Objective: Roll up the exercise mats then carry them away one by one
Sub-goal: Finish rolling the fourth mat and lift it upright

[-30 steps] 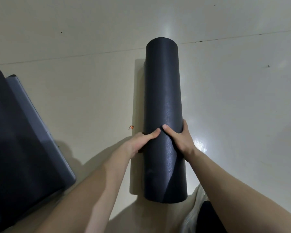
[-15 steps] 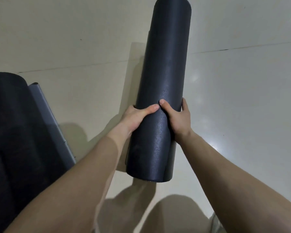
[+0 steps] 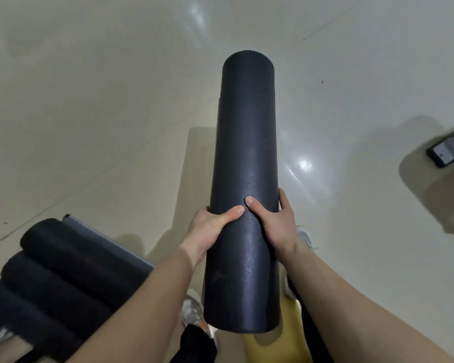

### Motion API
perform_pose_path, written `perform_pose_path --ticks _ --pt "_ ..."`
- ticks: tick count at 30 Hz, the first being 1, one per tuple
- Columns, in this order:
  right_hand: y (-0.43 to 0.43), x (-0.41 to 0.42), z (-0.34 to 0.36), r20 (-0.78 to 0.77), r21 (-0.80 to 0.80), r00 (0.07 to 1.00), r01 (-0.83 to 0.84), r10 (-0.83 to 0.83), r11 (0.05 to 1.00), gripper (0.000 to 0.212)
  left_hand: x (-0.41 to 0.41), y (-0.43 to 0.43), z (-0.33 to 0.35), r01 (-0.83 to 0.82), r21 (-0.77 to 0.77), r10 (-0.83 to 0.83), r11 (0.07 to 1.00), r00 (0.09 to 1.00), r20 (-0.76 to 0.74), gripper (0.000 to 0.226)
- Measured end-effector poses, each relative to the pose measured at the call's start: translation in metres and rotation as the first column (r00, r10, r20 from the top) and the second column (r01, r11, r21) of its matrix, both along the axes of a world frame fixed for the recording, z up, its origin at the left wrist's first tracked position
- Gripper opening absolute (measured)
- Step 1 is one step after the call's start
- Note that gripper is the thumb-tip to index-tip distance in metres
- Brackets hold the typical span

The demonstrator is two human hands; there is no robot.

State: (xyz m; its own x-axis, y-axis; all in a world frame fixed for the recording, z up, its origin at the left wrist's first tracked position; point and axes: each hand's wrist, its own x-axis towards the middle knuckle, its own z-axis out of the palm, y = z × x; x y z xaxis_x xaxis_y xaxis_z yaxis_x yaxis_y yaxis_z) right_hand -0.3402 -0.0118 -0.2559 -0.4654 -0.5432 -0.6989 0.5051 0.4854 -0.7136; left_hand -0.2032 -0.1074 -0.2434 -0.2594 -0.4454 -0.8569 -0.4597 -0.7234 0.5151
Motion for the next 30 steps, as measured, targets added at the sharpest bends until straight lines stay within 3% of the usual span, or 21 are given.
perform_pose_path --ticks 4,11,14,18,22,27,30 --pt "0.046 -0.004 0.066 -0.023 -0.009 0.974 0.224 -0.224 0.975 0.050 -0.031 0.019 0.064 0.228 -0.011 -0.228 0.974 0.973 -0.012 0.048" --pt "0.114 -0.021 0.123 0.010 -0.055 0.790 0.612 -0.613 0.789 0.054 -0.111 0.051 0.141 0.618 -0.070 -0.620 0.783 0.785 0.005 0.049" --pt "0.147 -0.036 0.124 0.022 -0.048 0.679 0.734 -0.734 0.678 0.062 -0.156 0.080 0.154 0.761 -0.062 -0.762 0.646 0.647 0.009 0.038" --pt "0.196 -0.055 0.119 0.035 -0.023 0.479 0.878 -0.877 0.478 0.061 -0.213 0.129 0.152 0.899 -0.027 -0.899 0.437 0.437 0.002 0.052" --pt "0.247 -0.067 0.107 0.057 0.001 0.267 0.963 -0.962 0.268 0.059 -0.262 0.192 0.144 0.967 -0.010 -0.967 0.253 0.253 0.005 0.039" --pt "0.322 -0.075 0.089 0.057 0.053 0.013 0.998 -0.998 0.016 0.098 -0.310 0.289 0.140 1.000 -0.017 -1.000 0.004 0.004 -0.002 0.028" --pt "0.372 -0.084 0.081 0.022 0.057 -0.118 0.992 -0.993 -0.116 0.098 -0.335 0.351 0.134 0.989 -0.031 -0.989 -0.144 -0.144 -0.021 0.025"
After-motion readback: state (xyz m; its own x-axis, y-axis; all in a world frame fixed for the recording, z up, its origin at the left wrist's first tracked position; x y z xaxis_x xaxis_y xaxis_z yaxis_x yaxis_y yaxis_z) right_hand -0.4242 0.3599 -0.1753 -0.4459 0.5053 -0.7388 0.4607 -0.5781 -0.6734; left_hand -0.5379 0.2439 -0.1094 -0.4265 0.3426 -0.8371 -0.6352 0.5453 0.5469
